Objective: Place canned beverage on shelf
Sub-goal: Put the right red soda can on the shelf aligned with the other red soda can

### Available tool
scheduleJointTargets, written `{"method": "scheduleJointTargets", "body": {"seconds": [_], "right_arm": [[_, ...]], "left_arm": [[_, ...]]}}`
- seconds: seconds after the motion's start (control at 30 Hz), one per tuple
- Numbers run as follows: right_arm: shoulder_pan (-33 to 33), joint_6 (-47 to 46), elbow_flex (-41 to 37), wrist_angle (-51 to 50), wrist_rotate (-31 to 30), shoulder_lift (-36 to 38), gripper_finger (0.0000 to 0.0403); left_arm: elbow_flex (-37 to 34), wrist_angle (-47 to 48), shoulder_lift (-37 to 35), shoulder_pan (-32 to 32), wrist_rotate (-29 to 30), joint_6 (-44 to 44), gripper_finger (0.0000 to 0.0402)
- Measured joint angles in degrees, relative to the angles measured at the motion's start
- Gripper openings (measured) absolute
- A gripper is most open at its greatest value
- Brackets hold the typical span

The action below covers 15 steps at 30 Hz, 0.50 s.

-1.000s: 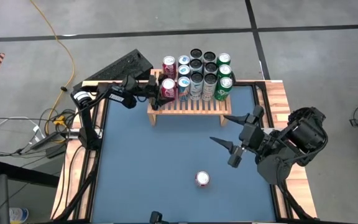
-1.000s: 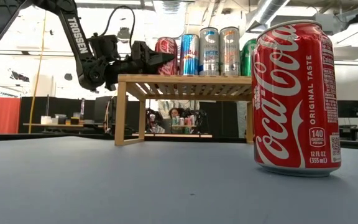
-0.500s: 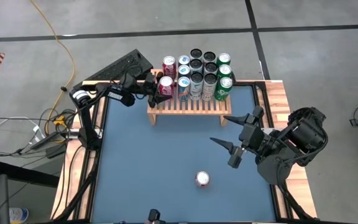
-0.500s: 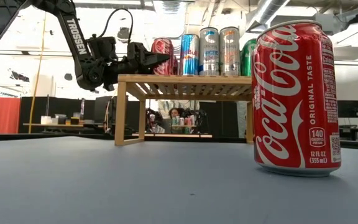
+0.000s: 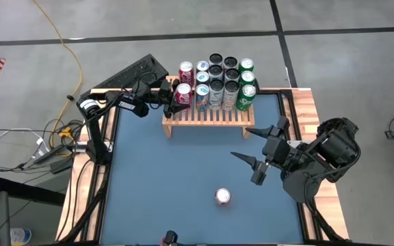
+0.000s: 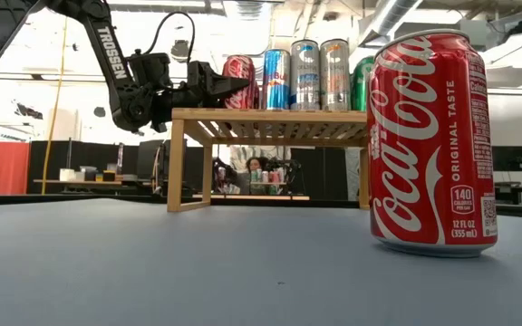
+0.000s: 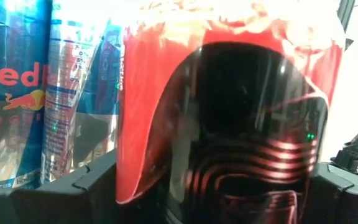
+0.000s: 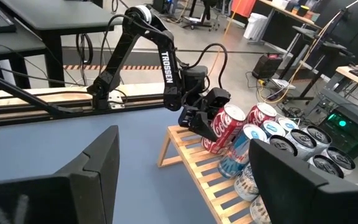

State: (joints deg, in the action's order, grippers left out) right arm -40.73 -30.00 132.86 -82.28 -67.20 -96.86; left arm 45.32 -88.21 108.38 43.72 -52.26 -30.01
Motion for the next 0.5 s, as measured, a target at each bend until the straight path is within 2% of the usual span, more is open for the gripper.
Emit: {"method": "scheduleJointTargets", "body": {"seconds": [0.17, 0.5], "right_arm": [[0.0, 0.01, 0.0, 0.01, 0.0, 0.0, 0.0286], [0.0, 0.0, 0.0, 0.0, 0.03, 0.0, 0.0286]], "left_arm": [[0.0, 0.01, 0.0, 0.0, -0.05, 0.21, 0.0319], [-0.02, -0.01, 0.0, -0.02, 0.31, -0.55, 0.0368]]}}
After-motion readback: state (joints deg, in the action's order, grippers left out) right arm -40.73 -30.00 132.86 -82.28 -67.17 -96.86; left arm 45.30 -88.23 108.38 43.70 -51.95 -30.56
